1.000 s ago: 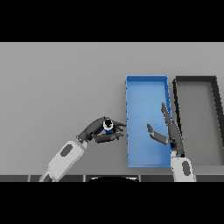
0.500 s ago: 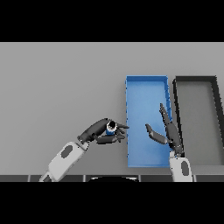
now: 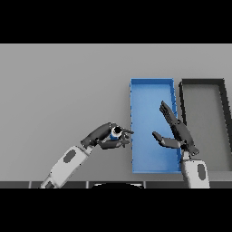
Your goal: Pick up the blue pipe and place it into the blue bin.
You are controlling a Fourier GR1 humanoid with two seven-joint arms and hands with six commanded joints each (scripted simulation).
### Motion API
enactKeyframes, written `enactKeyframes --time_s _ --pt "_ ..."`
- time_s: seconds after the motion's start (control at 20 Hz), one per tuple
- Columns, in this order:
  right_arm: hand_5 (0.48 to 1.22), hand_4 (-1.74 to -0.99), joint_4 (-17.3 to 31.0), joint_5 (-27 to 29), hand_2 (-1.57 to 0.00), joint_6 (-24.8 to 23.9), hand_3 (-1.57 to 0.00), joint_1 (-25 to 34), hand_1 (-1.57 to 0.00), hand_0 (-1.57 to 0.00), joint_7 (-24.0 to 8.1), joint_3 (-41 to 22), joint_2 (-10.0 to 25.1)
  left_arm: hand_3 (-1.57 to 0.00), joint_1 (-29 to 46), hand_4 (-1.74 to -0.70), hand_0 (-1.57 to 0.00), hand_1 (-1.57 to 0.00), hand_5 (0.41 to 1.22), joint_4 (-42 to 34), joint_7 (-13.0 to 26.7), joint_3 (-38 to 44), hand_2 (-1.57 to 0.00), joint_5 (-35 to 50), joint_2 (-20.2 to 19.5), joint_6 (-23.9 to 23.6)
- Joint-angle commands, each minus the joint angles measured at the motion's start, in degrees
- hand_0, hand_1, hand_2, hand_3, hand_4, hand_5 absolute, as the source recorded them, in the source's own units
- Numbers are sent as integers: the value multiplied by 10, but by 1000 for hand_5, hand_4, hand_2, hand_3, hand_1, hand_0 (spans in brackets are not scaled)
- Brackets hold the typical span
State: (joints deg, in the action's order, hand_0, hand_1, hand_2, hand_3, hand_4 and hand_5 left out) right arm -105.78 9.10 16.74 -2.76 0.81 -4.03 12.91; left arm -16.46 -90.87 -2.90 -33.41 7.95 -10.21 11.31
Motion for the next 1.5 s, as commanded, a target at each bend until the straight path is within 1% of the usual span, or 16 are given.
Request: enactKeyframes --time_s 0.0,0.05,0.2,0.25,0.4,0.55,0.65,0.75,0.9,1.0,1.1,1.25,1.3,1.35,1.4,1.45 --pt "550 -1232 -12 20 1 22 1 8 1 1 -21 -6 15 -1440 -1 -1730 -1571 -1571 1221 -3 4 1 -1571 0 3 -4" --pt "532 -1250 -27 36 1 35 1 24 1 1 -43 -11 29 -1440 0 -1731 -1571 -1571 1221 -2 5 3 -1571 -1 1 -4" --pt "520 -1286 -77 63 1 67 1 61 1 1 -88 -38 62 -1439 -13 -1731 -1571 -1571 1221 13 18 8 -1571 3 10 -2" --pt "523 -1297 -83 81 1 75 1 78 1 1 -104 -45 69 -1439 -9 -1731 -1571 -1571 1221 10 8 9 -1571 1 5 1" --pt "522 -1297 -89 101 1 91 1 132 1 1 -148 -70 76 -1437 -8 -1732 -1571 -1571 1221 8 14 6 -1571 -6 8 -1" --pt "529 -1300 -86 119 1 104 1 189 1 1 -178 -95 74 -1436 -8 -1732 -1571 -1571 1221 12 10 10 -1571 -5 3 6" --pt "532 -1304 -70 103 1 123 1 218 1 1 -178 -112 68 -1437 -5 -1732 -1571 -1571 1221 19 7 7 -1571 -7 12 7" --pt "530 -1282 -61 103 1 136 1 236 1 1 -181 -129 57 -1441 -6 -1731 -1571 -1571 1221 9 4 10 -1571 -1 7 13" --pt "535 -1251 -40 113 1 143 1 277 1 1 -201 -148 35 -1484 -10 -1731 -1571 -1571 1221 10 -10 15 -1571 5 7 24" --pt "528 -1233 -21 111 1 140 1 303 1 1 -222 -156 20 -1504 -12 -1730 -1571 -1571 1221 16 6 16 -1571 13 12 29" --pt "515 -1225 0 107 1 142 1 315 1 1 -225 -157 10 -1517 -12 -1731 -1571 -1571 1221 13 3 18 -1571 16 11 34" --pt "511 -1225 33 100 -23 149 1 340 -1 1 -230 -164 -10 -1501 -12 -1727 -1571 -1571 1221 20 14 14 -1571 9 13 36" --pt "512 -1231 43 102 -42 153 1 353 -13 1 -232 -165 -15 -1450 -13 -1723 -1571 -1571 1221 19 16 17 -1571 13 14 37" --pt "516 -1241 55 99 -68 162 -11 357 -36 -14 -227 -169 -21 -1474 -15 -1720 -1571 -1571 1221 20 12 22 -1571 23 12 45" --pt "519 -1268 63 97 -115 167 -43 361 -83 -54 -224 -172 -27 -1395 -11 -1717 -1571 -1567 1221 15 4 20 -1571 26 12 50" --pt "523 -1308 68 104 -193 171 -106 373 -166 -138 -226 -172 -31 -1150 -15 -1630 -1496 -1393 1221 15 -14 19 -1367 8 10 46"
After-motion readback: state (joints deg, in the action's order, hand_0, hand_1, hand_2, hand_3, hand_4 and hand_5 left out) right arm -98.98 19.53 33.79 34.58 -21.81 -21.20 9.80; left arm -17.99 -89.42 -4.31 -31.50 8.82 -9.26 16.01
